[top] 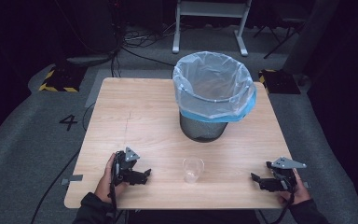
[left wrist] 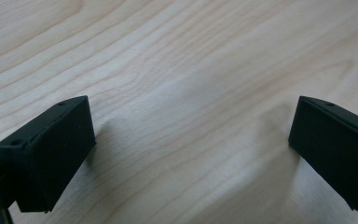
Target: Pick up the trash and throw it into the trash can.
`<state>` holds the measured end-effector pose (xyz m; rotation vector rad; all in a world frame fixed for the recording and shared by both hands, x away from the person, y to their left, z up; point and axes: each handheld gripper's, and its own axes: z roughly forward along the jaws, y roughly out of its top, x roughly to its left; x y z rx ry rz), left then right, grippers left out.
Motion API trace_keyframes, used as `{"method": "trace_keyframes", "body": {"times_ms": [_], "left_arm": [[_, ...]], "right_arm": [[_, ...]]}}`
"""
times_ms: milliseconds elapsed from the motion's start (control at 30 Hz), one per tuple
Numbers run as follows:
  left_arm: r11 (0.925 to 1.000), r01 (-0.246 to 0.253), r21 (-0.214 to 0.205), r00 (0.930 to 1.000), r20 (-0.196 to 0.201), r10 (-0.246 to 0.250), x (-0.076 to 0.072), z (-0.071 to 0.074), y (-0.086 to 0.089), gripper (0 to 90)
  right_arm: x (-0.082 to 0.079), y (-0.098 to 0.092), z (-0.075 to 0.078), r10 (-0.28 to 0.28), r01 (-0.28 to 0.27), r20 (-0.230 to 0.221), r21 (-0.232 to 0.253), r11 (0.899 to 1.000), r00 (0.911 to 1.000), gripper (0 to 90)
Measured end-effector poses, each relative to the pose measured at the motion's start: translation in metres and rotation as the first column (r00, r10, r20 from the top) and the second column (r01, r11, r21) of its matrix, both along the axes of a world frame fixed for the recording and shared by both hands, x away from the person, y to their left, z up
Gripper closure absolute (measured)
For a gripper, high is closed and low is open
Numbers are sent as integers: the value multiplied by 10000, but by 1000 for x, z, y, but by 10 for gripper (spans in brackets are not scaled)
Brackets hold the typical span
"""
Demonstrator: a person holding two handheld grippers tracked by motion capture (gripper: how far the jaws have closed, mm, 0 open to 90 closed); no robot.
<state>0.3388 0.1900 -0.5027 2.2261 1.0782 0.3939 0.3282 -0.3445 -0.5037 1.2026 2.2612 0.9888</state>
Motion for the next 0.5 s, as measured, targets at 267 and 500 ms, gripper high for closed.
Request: {"method": "trace_keyframes", "body": {"times_ms": [267, 500], "left_arm": [[9993, 374, -45, 9993, 30, -374, 2, 0, 3, 7], [9929, 1179, -169, 9919, 487, -1170, -7, 6, -3, 156]], "right_arm": [[0, 0, 0, -5, 5, -10, -3, 10000, 10000, 133], [0, 0, 0, -37, 37, 4, 3, 10000, 10000, 133]]}}
